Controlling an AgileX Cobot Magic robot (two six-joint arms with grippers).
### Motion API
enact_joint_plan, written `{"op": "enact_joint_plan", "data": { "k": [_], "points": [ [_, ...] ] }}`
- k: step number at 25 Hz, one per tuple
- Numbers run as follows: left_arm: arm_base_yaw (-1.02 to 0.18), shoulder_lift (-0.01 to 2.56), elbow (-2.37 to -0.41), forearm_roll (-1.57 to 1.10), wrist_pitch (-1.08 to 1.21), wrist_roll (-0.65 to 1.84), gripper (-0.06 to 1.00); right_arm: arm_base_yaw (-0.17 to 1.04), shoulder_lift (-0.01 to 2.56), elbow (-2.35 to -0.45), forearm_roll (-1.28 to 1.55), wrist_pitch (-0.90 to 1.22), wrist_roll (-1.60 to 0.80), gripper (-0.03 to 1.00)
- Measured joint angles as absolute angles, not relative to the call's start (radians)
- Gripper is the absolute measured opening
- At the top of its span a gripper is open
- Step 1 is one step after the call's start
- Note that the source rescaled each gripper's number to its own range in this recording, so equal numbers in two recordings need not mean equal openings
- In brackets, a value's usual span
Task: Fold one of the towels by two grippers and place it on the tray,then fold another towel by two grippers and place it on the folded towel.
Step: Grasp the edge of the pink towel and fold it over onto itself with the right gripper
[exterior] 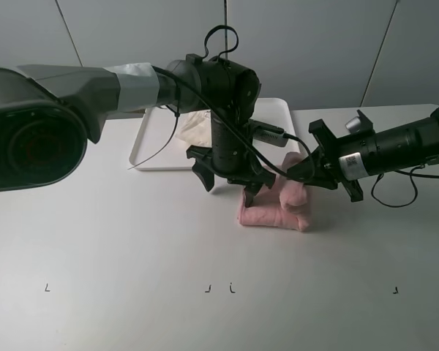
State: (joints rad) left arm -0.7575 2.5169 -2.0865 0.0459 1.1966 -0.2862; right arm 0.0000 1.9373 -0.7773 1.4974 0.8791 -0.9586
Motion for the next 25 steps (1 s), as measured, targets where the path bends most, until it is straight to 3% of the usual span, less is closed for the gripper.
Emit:
{"op": "enact_joint_plan", "data": {
  "k": [25],
  "points": [
    [-0.716, 2.517, -2.087, -0.070, 1.172, -0.238, 0.99, 0.000, 1.937, -0.776, 1.526, 0.859, -0.977, 0.06]
  ]
}}
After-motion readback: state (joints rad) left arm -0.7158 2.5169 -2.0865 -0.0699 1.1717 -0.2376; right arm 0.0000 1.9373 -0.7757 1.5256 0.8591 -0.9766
